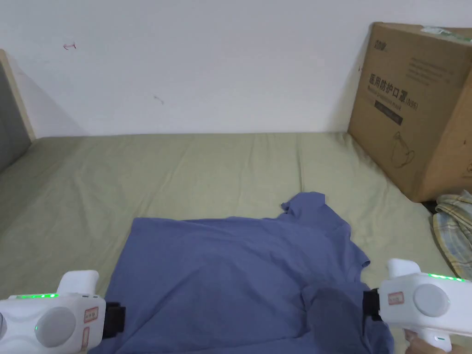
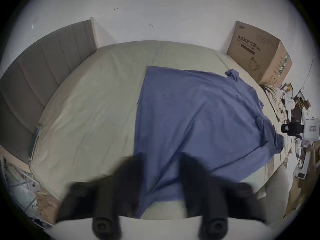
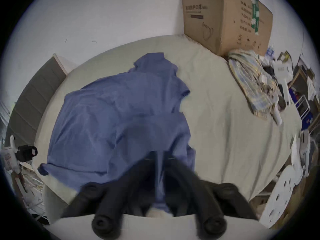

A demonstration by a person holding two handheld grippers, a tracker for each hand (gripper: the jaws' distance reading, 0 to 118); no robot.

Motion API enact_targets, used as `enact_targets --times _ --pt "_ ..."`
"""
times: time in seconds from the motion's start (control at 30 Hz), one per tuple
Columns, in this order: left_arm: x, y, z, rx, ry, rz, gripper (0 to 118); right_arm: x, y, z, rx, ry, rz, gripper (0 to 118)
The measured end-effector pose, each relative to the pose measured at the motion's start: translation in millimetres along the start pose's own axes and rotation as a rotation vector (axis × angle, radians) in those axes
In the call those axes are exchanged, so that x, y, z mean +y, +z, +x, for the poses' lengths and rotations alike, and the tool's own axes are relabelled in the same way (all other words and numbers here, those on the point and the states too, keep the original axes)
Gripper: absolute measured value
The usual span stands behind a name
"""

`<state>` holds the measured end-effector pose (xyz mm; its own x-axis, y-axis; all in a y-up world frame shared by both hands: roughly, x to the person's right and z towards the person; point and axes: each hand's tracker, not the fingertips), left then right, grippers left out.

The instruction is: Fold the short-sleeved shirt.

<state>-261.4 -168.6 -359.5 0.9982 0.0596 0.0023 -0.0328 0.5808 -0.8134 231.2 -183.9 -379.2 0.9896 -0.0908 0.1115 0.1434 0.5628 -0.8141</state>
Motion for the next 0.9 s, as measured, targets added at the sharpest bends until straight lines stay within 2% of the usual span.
enact_targets --times 0.03,0.1,0.27,0.4,0.43,0.47,0.5,0.53,0.6,0.73,0.9 --pt "6.4 -9.8 3.3 -0.005 0.000 -0.014 0 7.2 -6.2 -4.6 0.001 0.002 -0.005 3" --pt "15.8 -25.9 5.0 -0.015 0.017 -0.046 0 23.8 -18.8 -11.0 0.046 0.020 -0.018 0" --pt "52.5 -59.6 1.9 -0.058 0.070 -0.079 0 72.1 -51.8 -22.9 0.025 0.061 -0.027 0" --pt "104.8 -95.5 -5.2 -0.049 0.057 -0.099 1 111.6 -79.0 -20.6 0.075 -0.005 -0.023 1" --pt "121.8 -109.8 -8.8 -0.053 0.063 -0.113 19 120.8 -86.5 -19.5 0.076 -0.011 -0.017 1" --pt "135.5 -121.3 -12.1 -0.057 0.072 -0.116 49 128.1 -92.7 -17.9 0.072 -0.014 -0.016 0" --pt "152.2 -135.8 -17.7 -0.048 0.088 -0.118 92 135.2 -98.8 -17.5 0.070 -0.016 -0.015 1" --pt "167.7 -151.1 -22.1 -0.051 0.107 -0.141 102 140.9 -104.1 -17.1 0.070 -0.014 -0.014 1" --pt "197.7 -180.1 -32.8 -0.081 0.186 -0.147 102 149.7 -114.3 -14.8 0.060 -0.003 -0.016 1" --pt "242.9 -226.5 -38.8 -0.023 0.151 -0.159 102 153.9 -129.6 -10.2 0.042 0.016 -0.026 1" --pt "265.5 -275.4 -47.3 -0.032 0.166 -0.188 102 147.2 -145.2 -2.7 0.034 0.011 -0.049 1"
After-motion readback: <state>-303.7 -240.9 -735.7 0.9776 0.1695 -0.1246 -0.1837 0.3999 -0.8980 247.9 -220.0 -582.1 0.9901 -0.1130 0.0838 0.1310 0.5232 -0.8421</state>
